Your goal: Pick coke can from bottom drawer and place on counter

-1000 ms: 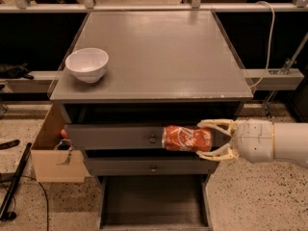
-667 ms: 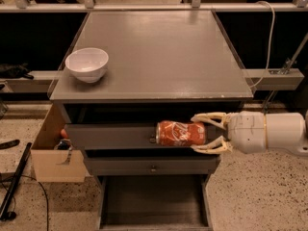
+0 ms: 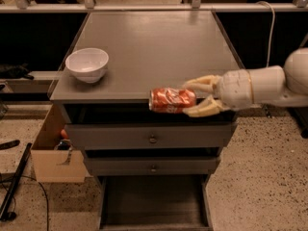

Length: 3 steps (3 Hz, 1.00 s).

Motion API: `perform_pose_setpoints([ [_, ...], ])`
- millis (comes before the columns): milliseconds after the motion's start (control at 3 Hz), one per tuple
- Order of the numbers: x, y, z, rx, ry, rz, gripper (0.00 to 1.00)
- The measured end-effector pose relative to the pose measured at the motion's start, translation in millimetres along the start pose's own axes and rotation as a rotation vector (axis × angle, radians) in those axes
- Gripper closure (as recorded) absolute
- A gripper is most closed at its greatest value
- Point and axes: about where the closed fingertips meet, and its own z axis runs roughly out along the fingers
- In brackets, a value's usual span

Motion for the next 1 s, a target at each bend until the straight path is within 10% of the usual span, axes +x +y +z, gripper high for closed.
perform_pose_setpoints([
  [667,-14.8,-95.5,-9.7,0.068,-0.116,0.116,1.00],
  [1000,-18.0,-97.1,-9.7,0.069,-0.119,0.110,1.00],
])
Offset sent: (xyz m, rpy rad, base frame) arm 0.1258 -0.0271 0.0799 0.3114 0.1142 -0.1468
